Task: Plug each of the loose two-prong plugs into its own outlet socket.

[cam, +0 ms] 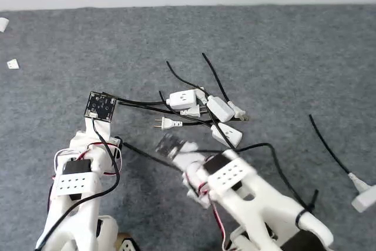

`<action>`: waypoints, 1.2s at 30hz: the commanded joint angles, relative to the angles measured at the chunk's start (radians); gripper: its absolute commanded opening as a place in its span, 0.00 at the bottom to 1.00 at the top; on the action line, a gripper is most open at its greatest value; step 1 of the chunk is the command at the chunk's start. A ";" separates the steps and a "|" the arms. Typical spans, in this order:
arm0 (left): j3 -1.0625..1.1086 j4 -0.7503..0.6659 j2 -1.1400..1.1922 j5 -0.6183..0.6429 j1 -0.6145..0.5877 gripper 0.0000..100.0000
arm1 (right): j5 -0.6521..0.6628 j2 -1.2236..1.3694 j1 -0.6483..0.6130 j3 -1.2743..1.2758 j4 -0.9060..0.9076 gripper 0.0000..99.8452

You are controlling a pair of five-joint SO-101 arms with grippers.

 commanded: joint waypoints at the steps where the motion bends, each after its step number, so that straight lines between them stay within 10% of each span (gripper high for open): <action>1: -0.042 -0.021 0.003 -0.009 -0.006 0.15 | -0.094 -0.051 0.128 -0.092 0.005 0.01; 36: -0.054 0.005 0.003 -0.009 -0.006 0.15 | -0.092 0.067 0.220 -0.219 0.097 0.19</action>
